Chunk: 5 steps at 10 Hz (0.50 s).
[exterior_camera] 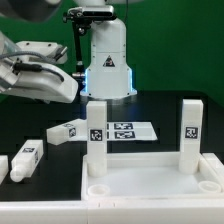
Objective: Assemble desk
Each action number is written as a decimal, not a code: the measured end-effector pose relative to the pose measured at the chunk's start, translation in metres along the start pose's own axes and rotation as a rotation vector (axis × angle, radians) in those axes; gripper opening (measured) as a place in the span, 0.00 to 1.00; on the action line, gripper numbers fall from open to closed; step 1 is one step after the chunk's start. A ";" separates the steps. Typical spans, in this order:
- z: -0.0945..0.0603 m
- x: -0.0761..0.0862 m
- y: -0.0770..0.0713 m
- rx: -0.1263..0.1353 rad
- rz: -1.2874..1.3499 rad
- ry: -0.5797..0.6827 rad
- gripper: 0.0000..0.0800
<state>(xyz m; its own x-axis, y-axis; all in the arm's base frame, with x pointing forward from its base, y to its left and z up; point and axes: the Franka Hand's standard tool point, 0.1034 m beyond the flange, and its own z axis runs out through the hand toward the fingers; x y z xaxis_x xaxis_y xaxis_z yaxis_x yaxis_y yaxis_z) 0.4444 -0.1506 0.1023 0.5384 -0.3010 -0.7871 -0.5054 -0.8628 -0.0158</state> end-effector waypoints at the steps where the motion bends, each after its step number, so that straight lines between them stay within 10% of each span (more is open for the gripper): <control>1: 0.002 0.001 0.002 0.000 0.003 -0.006 0.00; 3: 0.011 0.006 0.004 0.031 0.017 0.007 0.16; 5: 0.042 0.003 0.014 0.113 0.059 -0.045 0.55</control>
Offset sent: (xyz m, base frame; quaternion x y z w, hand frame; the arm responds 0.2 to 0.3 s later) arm -0.0343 0.0055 -0.0298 0.1094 0.0047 0.0564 0.9924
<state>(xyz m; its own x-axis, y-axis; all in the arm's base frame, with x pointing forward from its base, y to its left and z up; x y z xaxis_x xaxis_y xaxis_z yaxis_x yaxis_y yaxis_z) 0.4109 -0.1463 0.0737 0.4756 -0.3294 -0.8157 -0.6096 -0.7919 -0.0356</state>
